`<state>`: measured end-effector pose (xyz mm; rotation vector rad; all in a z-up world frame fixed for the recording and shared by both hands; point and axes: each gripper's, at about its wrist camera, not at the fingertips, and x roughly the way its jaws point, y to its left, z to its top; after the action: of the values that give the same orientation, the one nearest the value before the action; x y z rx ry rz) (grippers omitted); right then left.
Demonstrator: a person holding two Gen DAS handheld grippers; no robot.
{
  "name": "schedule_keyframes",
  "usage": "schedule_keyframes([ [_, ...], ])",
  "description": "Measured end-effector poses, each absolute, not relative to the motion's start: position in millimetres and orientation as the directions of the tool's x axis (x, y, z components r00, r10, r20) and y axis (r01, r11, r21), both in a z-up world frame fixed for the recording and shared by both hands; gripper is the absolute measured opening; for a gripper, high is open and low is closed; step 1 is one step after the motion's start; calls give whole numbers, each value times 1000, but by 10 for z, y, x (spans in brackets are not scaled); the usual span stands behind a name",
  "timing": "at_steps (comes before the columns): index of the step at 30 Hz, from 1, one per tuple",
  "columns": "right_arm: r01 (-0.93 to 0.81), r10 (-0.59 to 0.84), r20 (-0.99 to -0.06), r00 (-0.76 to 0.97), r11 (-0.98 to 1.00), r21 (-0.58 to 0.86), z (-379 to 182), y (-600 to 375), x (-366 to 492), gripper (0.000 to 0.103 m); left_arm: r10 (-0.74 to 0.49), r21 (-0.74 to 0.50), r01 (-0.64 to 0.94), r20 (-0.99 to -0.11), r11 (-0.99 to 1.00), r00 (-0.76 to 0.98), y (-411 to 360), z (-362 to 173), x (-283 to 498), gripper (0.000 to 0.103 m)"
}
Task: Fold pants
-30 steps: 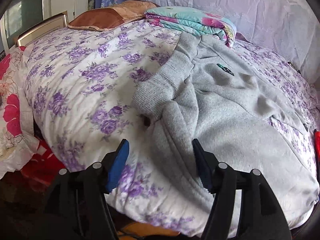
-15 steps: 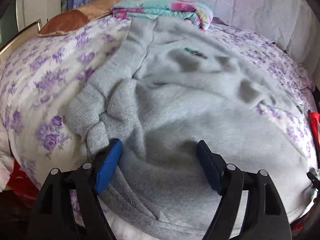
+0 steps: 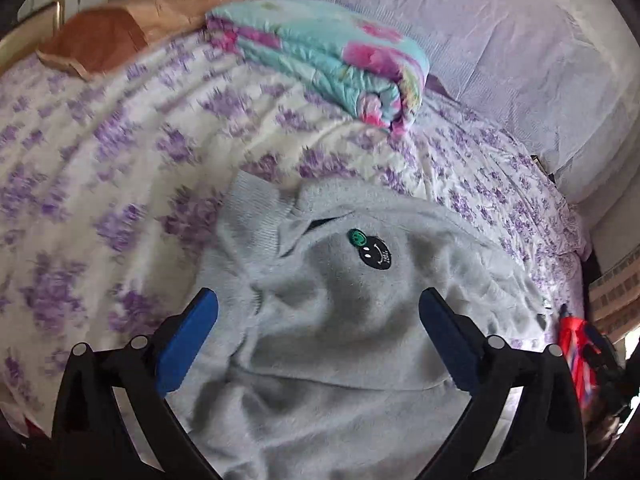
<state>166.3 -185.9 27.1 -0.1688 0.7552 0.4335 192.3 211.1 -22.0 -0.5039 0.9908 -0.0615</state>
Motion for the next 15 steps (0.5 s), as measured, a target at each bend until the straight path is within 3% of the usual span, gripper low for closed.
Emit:
schedule_keyframes([
  [8, -619, 171, -811, 559, 737, -271, -324, -995, 3131, 72, -317, -515, -371, -819, 772, 477, 2189, -547, 2560, 98],
  [12, -647, 165, -871, 462, 734, -204, -653, -974, 3695, 72, -328, -547, -466, -818, 695, 472, 2352, -670, 2635, 98],
  [13, -637, 164, -883, 440, 750, -178, -727, -1008, 3812, 66, -330, -553, -484, -818, 678, 471, 2400, -713, 2644, 98],
  [14, -627, 163, -900, 404, 766, -143, -815, -1046, 3899, 52, -335, -563, -510, -815, 651, 473, 2460, -772, 2651, 98],
  [15, -635, 194, -924, 330, 770, -66, -900, -1062, 3946, 22, -338, -569, -523, -813, 634, 475, 2497, -806, 2661, 97],
])
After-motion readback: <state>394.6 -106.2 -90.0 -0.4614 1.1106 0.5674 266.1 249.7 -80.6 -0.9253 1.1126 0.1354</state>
